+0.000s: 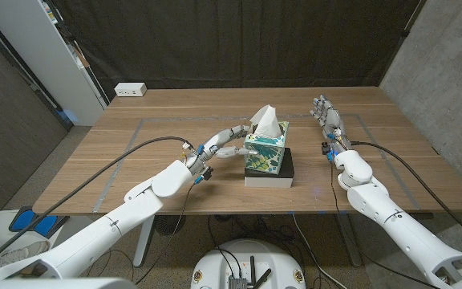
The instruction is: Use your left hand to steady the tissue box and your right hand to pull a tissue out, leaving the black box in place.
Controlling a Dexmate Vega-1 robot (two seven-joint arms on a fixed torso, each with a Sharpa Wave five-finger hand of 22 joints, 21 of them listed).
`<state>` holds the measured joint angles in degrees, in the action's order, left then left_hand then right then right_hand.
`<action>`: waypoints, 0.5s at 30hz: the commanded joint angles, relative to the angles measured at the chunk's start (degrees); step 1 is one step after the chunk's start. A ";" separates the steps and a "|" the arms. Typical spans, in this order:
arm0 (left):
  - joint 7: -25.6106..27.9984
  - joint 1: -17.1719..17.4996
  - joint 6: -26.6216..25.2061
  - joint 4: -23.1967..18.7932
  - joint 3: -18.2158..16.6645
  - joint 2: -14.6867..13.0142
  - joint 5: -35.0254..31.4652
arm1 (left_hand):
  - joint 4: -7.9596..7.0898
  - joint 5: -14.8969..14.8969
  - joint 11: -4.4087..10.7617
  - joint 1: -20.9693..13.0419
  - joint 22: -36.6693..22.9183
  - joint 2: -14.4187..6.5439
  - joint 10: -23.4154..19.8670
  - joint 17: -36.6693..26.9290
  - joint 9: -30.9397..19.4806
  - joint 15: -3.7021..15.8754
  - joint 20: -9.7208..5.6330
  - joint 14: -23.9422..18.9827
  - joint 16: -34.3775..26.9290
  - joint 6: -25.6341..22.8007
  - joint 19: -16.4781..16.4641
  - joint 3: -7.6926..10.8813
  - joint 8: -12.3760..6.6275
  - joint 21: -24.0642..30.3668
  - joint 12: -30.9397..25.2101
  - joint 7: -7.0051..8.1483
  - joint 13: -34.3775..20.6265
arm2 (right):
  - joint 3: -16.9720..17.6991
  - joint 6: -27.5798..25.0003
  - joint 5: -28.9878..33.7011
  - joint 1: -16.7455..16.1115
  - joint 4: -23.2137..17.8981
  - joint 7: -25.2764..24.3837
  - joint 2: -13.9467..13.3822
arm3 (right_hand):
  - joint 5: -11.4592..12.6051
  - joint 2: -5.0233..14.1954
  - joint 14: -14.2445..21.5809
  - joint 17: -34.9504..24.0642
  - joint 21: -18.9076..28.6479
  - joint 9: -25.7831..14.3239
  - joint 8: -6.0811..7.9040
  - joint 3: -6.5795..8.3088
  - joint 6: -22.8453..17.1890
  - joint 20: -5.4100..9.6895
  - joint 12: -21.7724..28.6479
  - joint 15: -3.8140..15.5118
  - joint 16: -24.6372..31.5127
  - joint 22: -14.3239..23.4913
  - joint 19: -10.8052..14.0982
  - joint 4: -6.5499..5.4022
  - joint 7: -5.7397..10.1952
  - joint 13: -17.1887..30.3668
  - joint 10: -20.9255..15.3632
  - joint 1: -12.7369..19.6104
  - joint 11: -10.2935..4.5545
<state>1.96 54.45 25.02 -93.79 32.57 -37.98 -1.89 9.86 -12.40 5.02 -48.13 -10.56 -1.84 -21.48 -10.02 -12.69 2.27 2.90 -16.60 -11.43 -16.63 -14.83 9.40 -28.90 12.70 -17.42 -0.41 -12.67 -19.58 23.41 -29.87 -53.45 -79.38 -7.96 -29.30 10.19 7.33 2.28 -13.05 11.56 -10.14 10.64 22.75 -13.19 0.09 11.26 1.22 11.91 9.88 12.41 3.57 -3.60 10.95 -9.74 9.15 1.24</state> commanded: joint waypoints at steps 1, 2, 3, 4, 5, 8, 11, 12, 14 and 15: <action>0.78 0.61 -0.37 0.00 -0.41 0.40 1.31 | -0.27 0.11 -0.31 -3.03 -0.20 -2.50 0.22 -0.09 -0.34 1.53 0.39 -0.23 0.22 0.38 -0.27 0.46 -0.30 0.02 0.01 -0.12 -0.30 | -0.43 -0.36 0.44 0.90 0.86 0.05 0.27 | -0.12 -0.03 0.16 0.06 -0.26 -0.15 0.23 0.20 -0.10 0.19 0.00 -0.17 0.52 0.17 -0.04 0.26 -0.33 0.16 -0.06 -0.03 0.23; 0.52 0.59 -0.23 0.08 -0.37 0.43 1.71 | -0.29 0.14 -0.23 -3.02 -0.21 -2.49 0.18 -0.09 -0.37 1.55 0.34 -0.27 0.21 0.29 -0.27 0.47 -0.37 0.01 0.01 -0.11 -0.33 | -0.47 -0.43 0.56 0.96 0.89 -0.07 0.28 | -0.12 -0.03 0.16 0.06 -0.25 -0.15 0.23 0.20 -0.12 0.21 0.00 -0.14 0.53 0.17 -0.03 0.27 -0.35 0.16 -0.07 -0.03 0.22; 0.49 0.58 -0.04 0.21 -0.35 0.53 1.90 | -0.37 0.18 -0.41 -2.97 -0.21 -2.58 0.27 -0.12 -0.41 1.42 0.42 -0.25 0.21 0.44 -0.23 0.51 -0.35 -0.01 0.07 -0.14 -0.37 | -0.50 -0.45 0.59 1.01 0.95 -0.06 0.29 | -0.12 -0.03 0.18 0.06 -0.25 -0.15 0.24 0.19 -0.12 0.21 -0.02 -0.16 0.53 0.17 -0.03 0.27 -0.34 0.16 -0.02 -0.03 0.21; 0.56 0.62 0.10 0.25 -0.37 0.63 2.04 | -0.42 0.21 -0.62 -2.93 -0.22 -2.62 0.24 -0.13 -0.45 1.39 0.44 -0.27 0.21 0.49 -0.22 0.54 -0.38 -0.02 0.08 -0.28 -0.41 | -0.56 -0.36 0.63 1.10 1.08 0.13 0.24 | -0.12 -0.03 0.16 0.06 -0.25 -0.15 0.24 0.19 -0.13 0.22 -0.02 -0.13 0.53 0.17 -0.03 0.28 -0.31 0.16 -0.03 -0.04 0.20; 0.41 0.64 0.17 0.26 -0.37 0.67 2.36 | -0.49 0.24 -0.61 -2.87 -0.23 -2.67 0.24 -0.15 -0.49 1.37 0.52 -0.28 0.21 0.50 -0.21 0.57 -0.41 -0.02 0.09 -0.35 -0.44 | -0.55 -0.38 0.55 1.13 1.11 0.12 0.30 | -0.12 -0.02 0.16 0.07 -0.26 -0.15 0.24 0.19 -0.14 0.18 -0.02 -0.13 0.53 0.17 -0.04 0.29 -0.32 0.16 -0.03 -0.04 0.24; 0.46 0.81 0.17 -0.11 -0.60 0.78 2.99 | -0.62 0.31 -0.52 -2.73 -0.24 -2.79 0.16 -0.18 -0.57 1.34 0.56 -0.30 0.21 0.55 -0.19 0.64 -0.49 -0.03 0.11 -0.45 -0.52 | -0.61 -0.34 0.81 1.22 1.24 -0.01 0.27 | -0.12 -0.01 0.17 0.08 -0.24 -0.15 0.23 0.18 -0.13 0.22 -0.01 -0.14 0.54 0.17 -0.02 0.31 -0.31 0.16 -0.04 -0.05 0.32; 0.56 0.96 0.51 -0.29 -0.86 0.94 3.64 | -0.79 0.42 -0.61 -2.56 -0.26 -3.06 0.14 -0.23 -0.72 1.23 0.65 -0.30 0.23 0.61 -0.13 0.82 -0.65 -0.06 0.19 -0.55 -0.68 | -0.64 -0.47 0.88 1.30 1.28 -0.16 0.28 | -0.12 -0.01 0.16 0.08 -0.24 -0.15 0.23 0.17 -0.13 0.21 -0.01 -0.13 0.53 0.17 -0.02 0.33 -0.27 0.16 -0.04 -0.05 0.27; 0.61 1.03 0.52 -0.35 -0.95 0.99 3.86 | -0.79 0.45 -0.53 -2.54 -0.27 -3.05 -0.01 -0.22 -0.76 1.28 0.60 -0.34 0.23 0.50 -0.14 0.84 -0.73 -0.06 0.16 -0.51 -0.71 | -0.65 -0.54 0.94 1.33 1.30 -0.25 0.29 | -0.12 0.00 0.17 0.09 -0.24 -0.15 0.23 0.17 -0.13 0.22 0.01 -0.14 0.54 0.17 -0.02 0.34 -0.29 0.16 -0.10 -0.06 0.29; -0.15 1.08 0.21 -0.64 -1.03 0.89 5.07 | -0.89 0.48 -0.92 -2.51 -0.28 -3.41 -0.28 -0.26 -0.86 1.04 0.85 -0.42 0.20 0.50 -0.03 1.07 -0.84 -0.11 0.10 -0.84 -0.81 | -0.66 -0.54 0.94 1.36 1.35 -0.27 0.30 | -0.11 0.00 0.14 0.10 -0.24 -0.15 0.23 0.16 -0.13 0.24 -0.02 -0.14 0.53 0.17 -0.02 0.37 -0.31 0.16 -0.02 -0.06 0.26; -0.45 1.08 0.13 -0.79 -1.06 0.79 5.42 | -0.91 0.49 -0.92 -2.49 -0.28 -3.46 -0.35 -0.26 -0.88 1.00 0.80 -0.47 0.19 0.50 -0.08 1.11 -0.86 -0.09 0.09 -0.77 -0.83 | -0.64 -0.54 0.93 1.36 1.38 -0.32 0.32 | -0.11 0.00 0.12 0.10 -0.24 -0.15 0.23 0.16 -0.12 0.21 -0.02 -0.13 0.52 0.17 -0.03 0.37 -0.32 0.16 -0.04 -0.06 0.26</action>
<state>2.35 55.14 24.87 -93.77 32.06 -37.36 0.14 9.46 -11.96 4.47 -50.31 -10.55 -3.77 -21.36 -10.01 -13.27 2.27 3.51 -16.60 -11.20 -16.06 -14.82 10.11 -29.28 12.71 -17.42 -0.95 -13.22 -20.01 23.06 -29.25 -52.57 -78.52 -7.98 -29.10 10.19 7.33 2.28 -12.77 11.56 -10.14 10.64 22.75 -13.19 0.09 11.25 1.22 11.91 9.88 12.41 3.57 -3.60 10.95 -9.74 9.15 1.23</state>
